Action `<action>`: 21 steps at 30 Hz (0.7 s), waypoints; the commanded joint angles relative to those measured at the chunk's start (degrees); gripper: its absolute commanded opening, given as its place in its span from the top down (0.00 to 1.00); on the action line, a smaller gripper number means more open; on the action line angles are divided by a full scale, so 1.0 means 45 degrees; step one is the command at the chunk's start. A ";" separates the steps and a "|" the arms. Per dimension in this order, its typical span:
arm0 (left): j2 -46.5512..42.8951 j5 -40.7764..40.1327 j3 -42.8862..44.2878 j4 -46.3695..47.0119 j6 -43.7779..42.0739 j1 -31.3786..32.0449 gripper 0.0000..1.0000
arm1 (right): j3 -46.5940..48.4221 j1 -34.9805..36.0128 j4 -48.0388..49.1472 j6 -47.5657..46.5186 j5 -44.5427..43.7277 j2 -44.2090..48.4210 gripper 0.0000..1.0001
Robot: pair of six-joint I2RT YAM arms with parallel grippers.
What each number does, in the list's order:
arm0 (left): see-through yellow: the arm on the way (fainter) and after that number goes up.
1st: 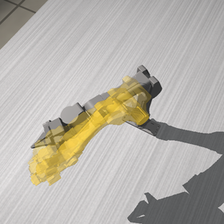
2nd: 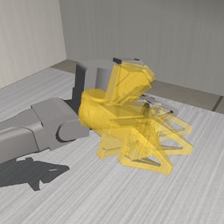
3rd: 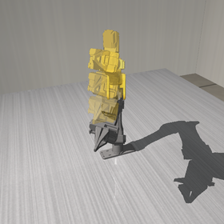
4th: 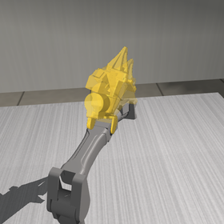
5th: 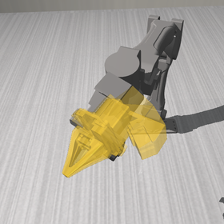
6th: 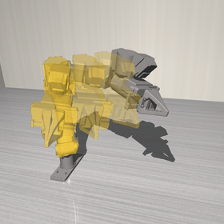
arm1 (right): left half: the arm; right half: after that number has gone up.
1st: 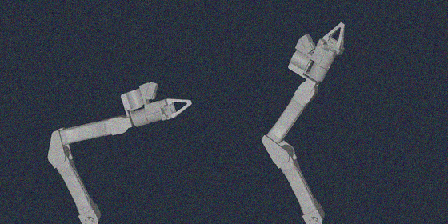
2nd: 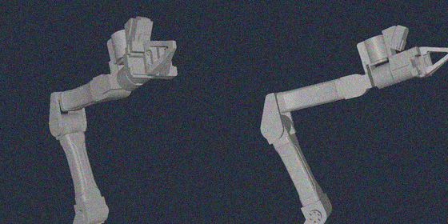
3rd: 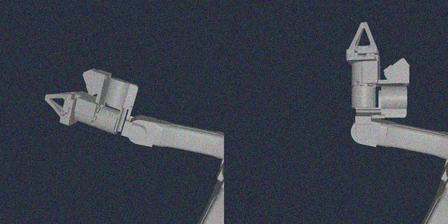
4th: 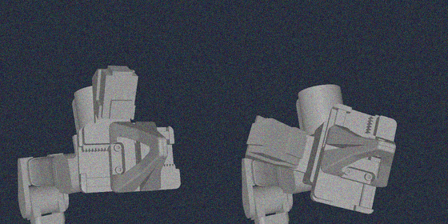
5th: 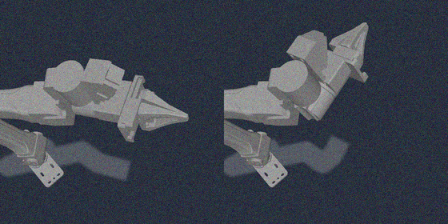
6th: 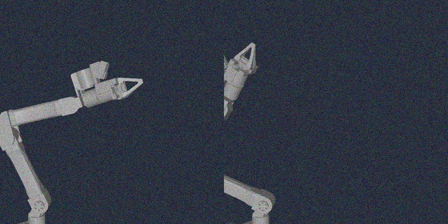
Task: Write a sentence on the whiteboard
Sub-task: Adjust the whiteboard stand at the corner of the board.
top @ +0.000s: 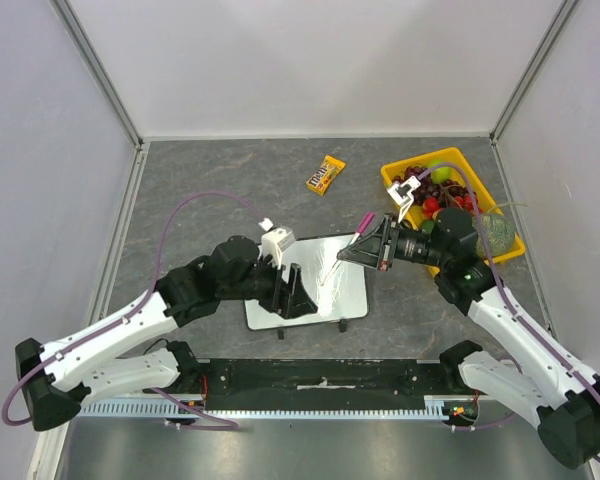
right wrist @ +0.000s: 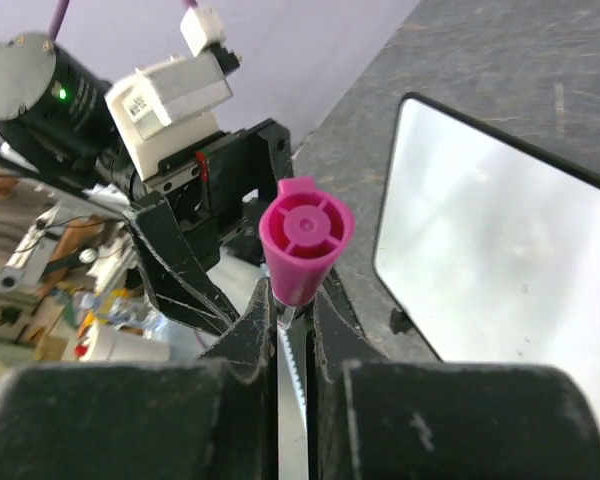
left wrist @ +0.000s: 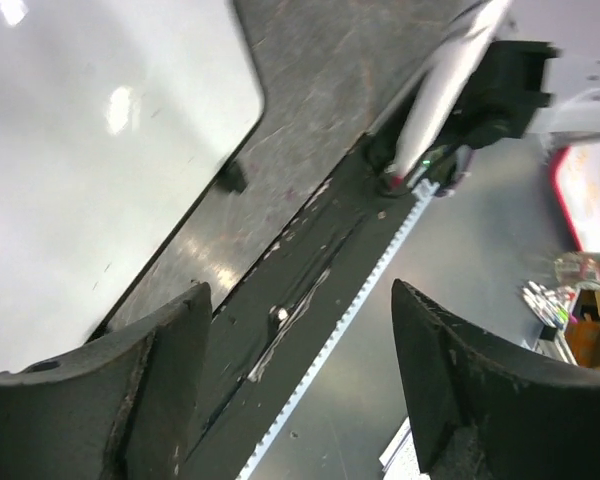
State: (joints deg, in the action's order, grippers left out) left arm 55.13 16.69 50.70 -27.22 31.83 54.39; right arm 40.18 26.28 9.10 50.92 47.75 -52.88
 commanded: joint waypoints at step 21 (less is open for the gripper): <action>0.1710 -0.7554 -0.3630 -0.1978 0.6928 0.3714 0.43 | -0.0082 -0.0001 -0.2589 -0.2506 -0.2075 0.0345 1.00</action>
State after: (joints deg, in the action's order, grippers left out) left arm 58.35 -11.11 34.26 -38.87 57.47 70.08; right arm 39.99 26.28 -2.87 41.04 38.85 -51.37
